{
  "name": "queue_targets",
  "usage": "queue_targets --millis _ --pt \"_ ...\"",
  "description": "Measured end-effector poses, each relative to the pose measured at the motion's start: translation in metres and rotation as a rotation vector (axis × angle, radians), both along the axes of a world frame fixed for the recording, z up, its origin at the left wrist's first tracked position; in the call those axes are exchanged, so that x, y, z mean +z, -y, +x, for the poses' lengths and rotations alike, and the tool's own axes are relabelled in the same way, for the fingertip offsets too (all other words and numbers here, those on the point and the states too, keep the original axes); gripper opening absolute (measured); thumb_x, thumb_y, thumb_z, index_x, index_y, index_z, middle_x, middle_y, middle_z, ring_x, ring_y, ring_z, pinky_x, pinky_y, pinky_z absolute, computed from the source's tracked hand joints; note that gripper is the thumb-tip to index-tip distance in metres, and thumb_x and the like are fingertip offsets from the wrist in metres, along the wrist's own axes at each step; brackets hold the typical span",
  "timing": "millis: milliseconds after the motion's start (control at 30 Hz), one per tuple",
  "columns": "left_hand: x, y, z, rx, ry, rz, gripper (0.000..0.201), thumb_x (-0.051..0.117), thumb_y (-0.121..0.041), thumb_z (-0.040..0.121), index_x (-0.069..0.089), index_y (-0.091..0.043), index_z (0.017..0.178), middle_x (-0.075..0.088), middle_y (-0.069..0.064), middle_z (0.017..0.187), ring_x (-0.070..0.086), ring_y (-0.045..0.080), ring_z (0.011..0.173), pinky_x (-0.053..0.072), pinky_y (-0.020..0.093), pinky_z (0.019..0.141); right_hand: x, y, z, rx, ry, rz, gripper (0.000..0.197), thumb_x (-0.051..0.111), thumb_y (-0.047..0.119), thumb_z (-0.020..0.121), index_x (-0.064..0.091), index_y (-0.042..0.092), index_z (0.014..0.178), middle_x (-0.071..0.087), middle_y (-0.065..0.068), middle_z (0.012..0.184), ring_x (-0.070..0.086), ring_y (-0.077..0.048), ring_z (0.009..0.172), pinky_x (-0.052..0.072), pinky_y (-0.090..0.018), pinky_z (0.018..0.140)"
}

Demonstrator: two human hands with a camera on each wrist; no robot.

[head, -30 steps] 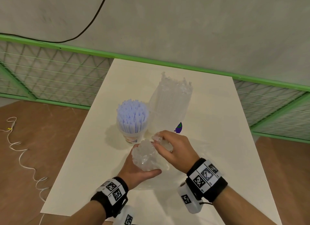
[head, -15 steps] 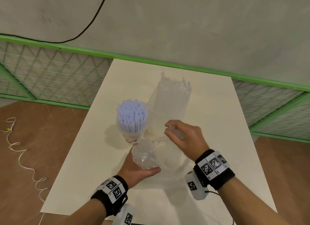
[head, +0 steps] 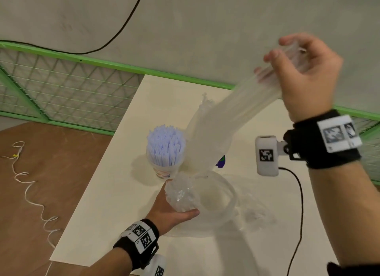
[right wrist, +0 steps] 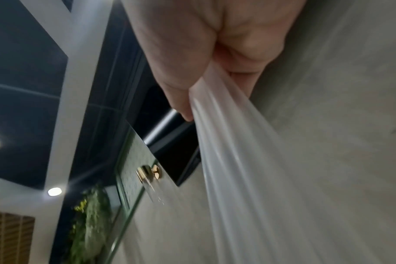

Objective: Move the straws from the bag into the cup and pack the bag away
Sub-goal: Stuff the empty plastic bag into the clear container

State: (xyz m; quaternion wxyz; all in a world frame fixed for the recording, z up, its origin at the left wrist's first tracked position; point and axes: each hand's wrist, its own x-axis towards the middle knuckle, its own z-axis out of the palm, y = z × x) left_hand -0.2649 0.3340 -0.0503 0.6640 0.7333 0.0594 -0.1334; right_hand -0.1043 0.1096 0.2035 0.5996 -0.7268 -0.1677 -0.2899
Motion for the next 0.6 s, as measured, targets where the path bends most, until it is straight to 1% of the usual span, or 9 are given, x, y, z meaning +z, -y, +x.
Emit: queue_targets --millis 67,133,167,267,333,367,467,533,600 --pt "0.000 0.000 0.000 -0.005 -0.013 -0.009 0.086 0.094 -0.031 0.056 0.050 -0.034 0.130 0.065 -0.020 0.118 0.060 -0.001 0.113 0.045 0.021 0.095 -0.018 -0.007 0.024 0.001 -0.057 -0.073 0.015 0.073 0.015 0.085 0.066 0.016 0.098 0.070 -0.012 0.080 0.071 -0.038 0.072 0.058 -0.054 0.067" --pt "0.002 0.000 -0.001 -0.001 -0.022 -0.022 0.084 0.094 -0.025 0.058 0.050 -0.033 0.129 0.065 -0.022 0.116 0.060 -0.003 0.111 0.045 0.017 0.093 -0.042 -0.018 0.040 0.023 -0.111 -0.196 0.015 0.073 0.024 0.084 0.066 0.032 0.094 0.072 -0.008 0.084 0.072 -0.032 0.076 0.057 -0.054 0.072" --pt "0.002 0.001 -0.001 0.005 -0.021 -0.024 0.083 0.094 -0.022 0.059 0.050 -0.032 0.129 0.065 -0.022 0.115 0.060 -0.004 0.110 0.045 0.015 0.090 -0.055 -0.022 0.045 0.058 -0.143 -0.237 0.014 0.072 0.026 0.085 0.065 0.035 0.093 0.073 -0.006 0.089 0.072 -0.031 0.081 0.057 -0.053 0.075" --pt "0.003 0.001 0.000 0.013 -0.016 -0.007 0.082 0.094 -0.021 0.059 0.051 -0.030 0.128 0.065 -0.019 0.114 0.061 -0.005 0.108 0.046 0.014 0.088 -0.088 -0.035 0.051 0.191 -0.219 -0.347 0.007 0.064 0.023 0.093 0.060 0.026 0.097 0.070 0.005 0.106 0.069 -0.019 0.100 0.055 -0.043 0.087" --pt "0.002 0.001 0.000 0.012 -0.025 -0.006 0.082 0.094 -0.024 0.058 0.051 -0.029 0.128 0.065 -0.015 0.115 0.061 -0.004 0.108 0.046 0.016 0.090 -0.104 -0.036 0.054 0.194 -0.169 -0.606 0.005 0.058 0.022 0.097 0.057 0.021 0.102 0.066 0.008 0.123 0.062 -0.011 0.110 0.046 -0.028 0.095" --pt "0.001 0.001 0.000 0.015 -0.028 -0.005 0.083 0.094 -0.025 0.058 0.051 -0.028 0.128 0.065 -0.015 0.116 0.061 -0.003 0.108 0.046 0.016 0.091 -0.111 -0.036 0.056 0.208 -0.138 -0.741 0.008 0.057 0.023 0.098 0.058 0.018 0.103 0.062 0.006 0.130 0.058 -0.012 0.116 0.041 -0.025 0.097" --pt "0.002 0.001 0.000 0.037 -0.028 -0.023 0.081 0.094 -0.017 0.058 0.052 -0.023 0.127 0.066 -0.011 0.117 0.062 -0.002 0.106 0.047 0.013 0.086 -0.127 -0.031 0.064 0.248 -0.050 -1.013 0.021 0.055 0.027 0.099 0.065 0.014 0.111 0.052 -0.001 0.143 0.048 -0.022 0.129 0.032 -0.030 0.108" --pt "0.002 0.002 0.000 0.048 -0.027 -0.034 0.078 0.093 -0.010 0.059 0.053 -0.020 0.126 0.066 -0.009 0.116 0.062 -0.004 0.104 0.046 0.008 0.082 -0.128 -0.030 0.067 0.248 -0.042 -1.095 0.028 0.053 0.030 0.100 0.065 0.016 0.121 0.049 0.000 0.147 0.043 -0.022 0.135 0.026 -0.027 0.111" --pt "0.003 0.001 0.001 0.048 -0.025 -0.044 0.078 0.093 -0.011 0.059 0.053 -0.021 0.126 0.066 -0.011 0.115 0.062 -0.004 0.104 0.047 0.009 0.082 -0.125 -0.030 0.067 0.264 -0.058 -1.142 0.034 0.051 0.034 0.101 0.061 0.019 0.130 0.044 0.001 0.151 0.038 -0.020 0.140 0.022 -0.025 0.114"
